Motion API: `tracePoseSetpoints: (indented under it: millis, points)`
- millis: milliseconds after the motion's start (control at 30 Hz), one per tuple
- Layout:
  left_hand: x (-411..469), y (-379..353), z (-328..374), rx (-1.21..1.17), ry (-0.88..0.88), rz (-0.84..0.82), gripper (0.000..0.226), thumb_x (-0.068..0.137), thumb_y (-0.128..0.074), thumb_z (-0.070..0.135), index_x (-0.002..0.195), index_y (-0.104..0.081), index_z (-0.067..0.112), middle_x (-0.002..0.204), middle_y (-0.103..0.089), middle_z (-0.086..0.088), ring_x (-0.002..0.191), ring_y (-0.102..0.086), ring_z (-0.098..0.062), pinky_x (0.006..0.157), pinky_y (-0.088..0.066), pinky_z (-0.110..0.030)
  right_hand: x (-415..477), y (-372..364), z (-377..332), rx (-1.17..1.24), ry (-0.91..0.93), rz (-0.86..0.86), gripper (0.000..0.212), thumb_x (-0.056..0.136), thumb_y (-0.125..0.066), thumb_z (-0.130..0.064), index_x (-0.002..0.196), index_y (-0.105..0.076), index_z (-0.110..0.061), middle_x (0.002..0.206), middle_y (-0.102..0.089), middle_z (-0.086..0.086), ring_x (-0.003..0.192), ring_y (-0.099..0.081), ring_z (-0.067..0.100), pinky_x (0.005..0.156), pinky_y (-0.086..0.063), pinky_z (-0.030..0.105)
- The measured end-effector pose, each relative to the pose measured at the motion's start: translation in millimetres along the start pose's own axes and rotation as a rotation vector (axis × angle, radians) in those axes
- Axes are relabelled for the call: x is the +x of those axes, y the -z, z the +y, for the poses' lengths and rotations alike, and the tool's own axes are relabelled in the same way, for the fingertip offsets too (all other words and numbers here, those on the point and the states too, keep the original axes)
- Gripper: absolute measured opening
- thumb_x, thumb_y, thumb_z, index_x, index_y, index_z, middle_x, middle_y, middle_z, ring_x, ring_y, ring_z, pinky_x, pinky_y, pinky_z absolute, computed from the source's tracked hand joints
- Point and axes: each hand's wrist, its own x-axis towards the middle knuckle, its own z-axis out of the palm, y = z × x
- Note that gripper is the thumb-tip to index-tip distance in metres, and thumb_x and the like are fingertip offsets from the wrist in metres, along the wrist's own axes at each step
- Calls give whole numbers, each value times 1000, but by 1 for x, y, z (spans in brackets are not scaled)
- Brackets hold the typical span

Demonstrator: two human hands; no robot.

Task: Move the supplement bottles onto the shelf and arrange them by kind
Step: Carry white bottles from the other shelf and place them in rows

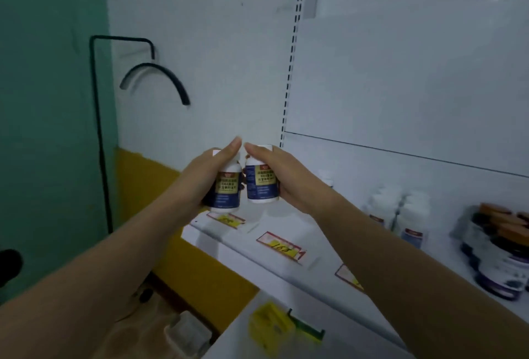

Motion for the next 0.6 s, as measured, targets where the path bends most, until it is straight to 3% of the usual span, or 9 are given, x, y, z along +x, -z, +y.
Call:
tracePoseSetpoints:
  millis: [167,233,300,367,433,533,600]
  points:
    - [68,-20,-28,-85,-15,-269,41,85,-54,55,86,-67,16,76,-72,-3,72,-66,-20,77,-54,-35,14,39,17,-96,-79,235,37,86,-62,-46,104,-61,-14,96,-71,10,87,-67,24,88,-53,41]
    - [94,-26,-34,-87,-6,-389,57,77,-65,56,106,-65,6,90,-73,-9,82,-69,-25,81,-56,-40,14,49,18,-141,-110,340,49,78,-65,-55,107,-60,-15,99,-71,8,91,-68,24,88,-54,42]
    - [117,-33,-38,-78,42,-468,80,64,-78,46,122,-51,-2,95,-69,-14,81,-70,-26,71,-57,-37,15,60,17,-180,-129,429,57,74,-66,-59,110,-59,-15,103,-71,8,98,-68,27,91,-54,45]
    - [136,-43,-44,-86,73,-539,67,66,-76,26,119,-48,-2,93,-65,-14,75,-68,-22,63,-55,-31,13,70,17,-185,-133,513,40,83,-63,-51,101,-58,-16,95,-70,4,92,-67,22,85,-56,39]
    - [144,-56,-51,-103,111,-570,46,77,-71,14,115,-46,4,97,-64,-13,80,-66,-21,65,-53,-30,12,77,19,-204,-160,613,31,89,-59,-44,101,-57,-16,92,-67,0,86,-65,16,80,-53,31]
    - [151,-73,-65,-138,125,-580,37,84,-68,13,111,-44,9,96,-61,-6,80,-64,-17,66,-52,-28,12,88,29,-301,-241,757,49,88,-60,-47,119,-54,-11,112,-66,7,101,-63,23,93,-51,39]
    - [157,-81,-76,-123,128,-602,35,85,-66,10,114,-47,4,98,-62,-7,88,-64,-19,74,-53,-31,13,94,38,-371,-292,824,48,89,-60,-44,122,-53,-10,116,-65,8,105,-63,26,93,-51,40]
